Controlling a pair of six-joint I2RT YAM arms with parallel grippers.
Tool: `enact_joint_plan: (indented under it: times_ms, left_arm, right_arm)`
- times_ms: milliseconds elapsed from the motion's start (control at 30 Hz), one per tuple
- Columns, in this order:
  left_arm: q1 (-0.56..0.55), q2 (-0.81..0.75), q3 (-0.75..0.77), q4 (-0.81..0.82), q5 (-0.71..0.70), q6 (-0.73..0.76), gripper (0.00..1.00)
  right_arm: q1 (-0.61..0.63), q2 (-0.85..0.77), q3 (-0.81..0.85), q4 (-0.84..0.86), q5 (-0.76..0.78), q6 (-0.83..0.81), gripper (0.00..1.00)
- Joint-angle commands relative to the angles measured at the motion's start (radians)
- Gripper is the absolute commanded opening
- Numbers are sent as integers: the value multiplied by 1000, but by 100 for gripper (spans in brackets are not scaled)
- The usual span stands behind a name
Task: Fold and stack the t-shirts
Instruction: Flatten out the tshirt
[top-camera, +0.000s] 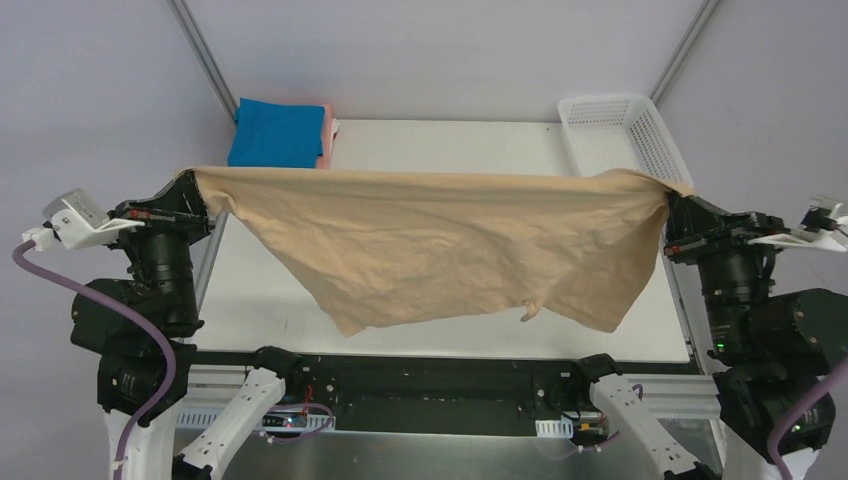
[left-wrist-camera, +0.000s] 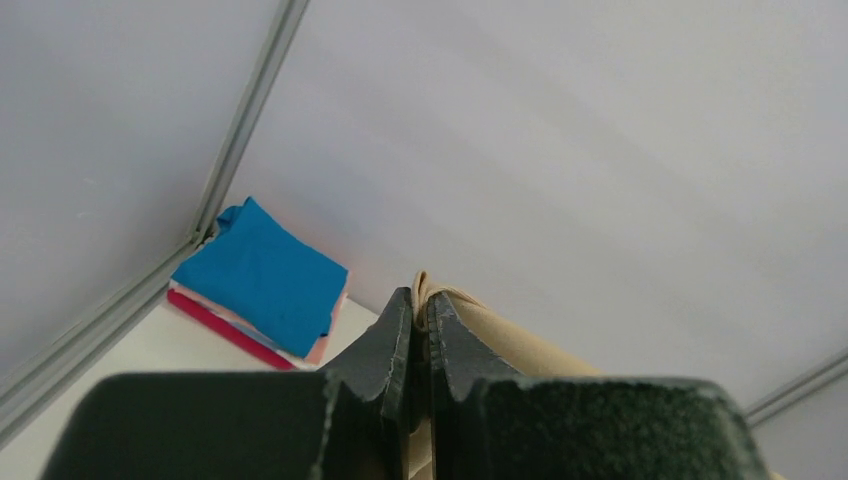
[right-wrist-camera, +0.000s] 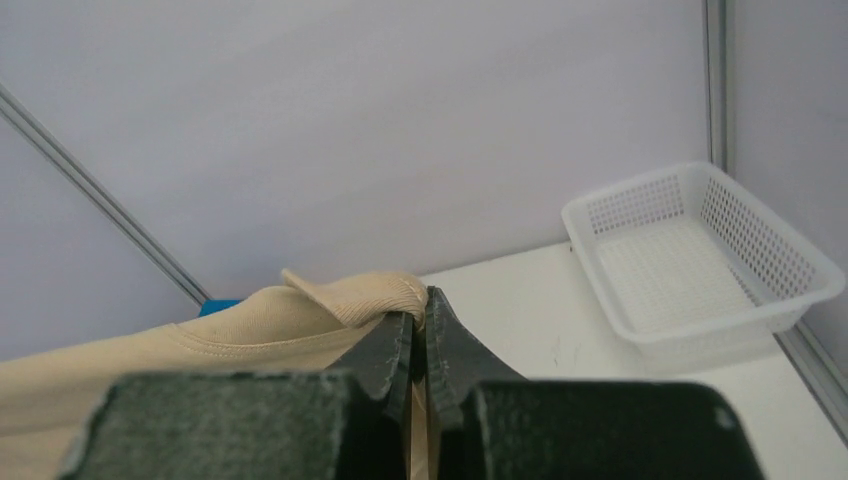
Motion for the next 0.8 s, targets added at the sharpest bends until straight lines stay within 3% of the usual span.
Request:
enact_joint_plan:
  times_ms: [0,200,367,467,567,767]
  left_arm:
    - [0,20,-40,-16,-176,-11,0]
    - [0,123,-148,-15,-225,-65,0]
    - [6,385,-201,19,-372,-105,0]
    - [40,574,-193,96,-328,-111,0]
    - [98,795,-105,104,-248,-156,0]
    - [181,1091,75,156,-82,-173,0]
  right_arm:
    - [-6,-71,-125,-20,118,49,0]
    - [-5,-96,-385,26,257,111,0]
    - [-5,46,-580,153,390,115,0]
    - [-20,163,-655,268,429,109,0]
    - [-68,291,-664,362,390,114,0]
    - [-193,535,-628,498,190,136,0]
